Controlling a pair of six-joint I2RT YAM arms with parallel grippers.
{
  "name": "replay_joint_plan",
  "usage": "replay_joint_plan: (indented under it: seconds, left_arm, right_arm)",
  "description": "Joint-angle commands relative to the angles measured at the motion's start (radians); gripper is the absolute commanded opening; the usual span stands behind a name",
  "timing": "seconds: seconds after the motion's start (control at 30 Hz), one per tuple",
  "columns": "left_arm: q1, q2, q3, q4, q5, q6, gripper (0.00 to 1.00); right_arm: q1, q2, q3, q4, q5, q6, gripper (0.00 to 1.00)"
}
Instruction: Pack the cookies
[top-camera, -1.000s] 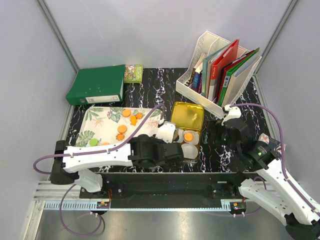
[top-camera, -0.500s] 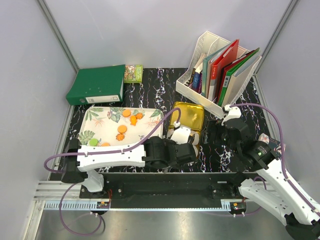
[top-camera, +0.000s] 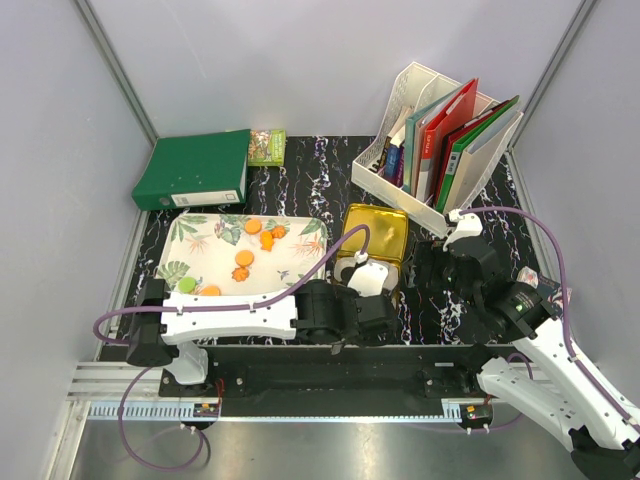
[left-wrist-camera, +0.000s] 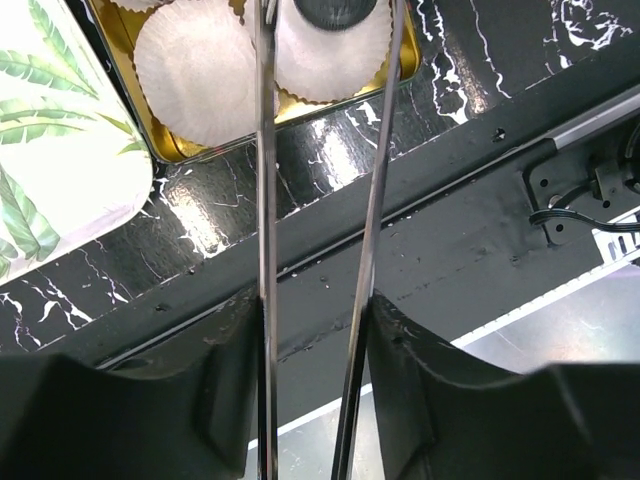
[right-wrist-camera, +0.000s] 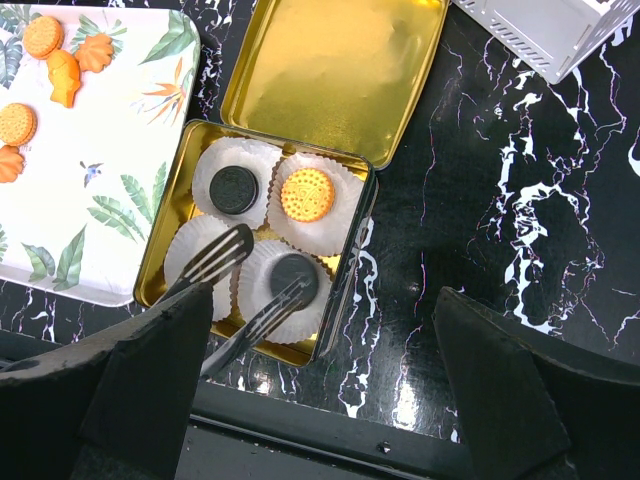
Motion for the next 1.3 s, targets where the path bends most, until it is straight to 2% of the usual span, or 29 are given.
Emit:
replay_joint_plan:
  seconds: [0.0,0.2,0.37,0.57,0.6,0.8,1.07,1.27]
  left_arm:
    - [-0.003,-0.021,-0.005,0.037,-0.01,-0.006,0.48]
    - [-0.005,-0.043,-0.015,0.014,-0.04,-0.035,0.48]
    - [0.018,-0.138,-0.039,-0.103,-0.165,-0.105,0.48]
    - [0.18,-0.331,-0.215,-0.155,-0.169,-0.142,0.47]
    - [0.234,-0.357,-0.238,-0.153,-0.166,-0.142,0.46]
    - [0.464,-0.498,-0.369,-0.13,-0.146,-0.049,0.46]
    - [0.671,-0.491,-0.409,-0.068,-0.113,0.077,0.46]
    - [0.727,-0.434,-0.415,0.031,-0.047,0.142,0.46]
  right_arm:
    - [-0.003,0.0,0.005,0.038,-0.011,-0.006,1.0]
    - [-0.003,-0.001,0.005,0.035,-0.011,-0.006,1.0]
    - [-0.003,-0.003,0.003,0.036,-0.009,-0.006,0.99]
    - [-0.003,-0.003,0.003,0.038,-0.011,-0.006,1.0]
    - [-0.003,-0.001,0.003,0.038,-0.012,-0.006,1.0]
    - [-0.003,0.005,0.003,0.039,-0.02,-0.006,1.0]
    - [-0.003,0.003,0.002,0.039,-0.023,-0.008,1.0]
    - [-0.003,0.003,0.003,0.039,-0.022,-0.008,1.0]
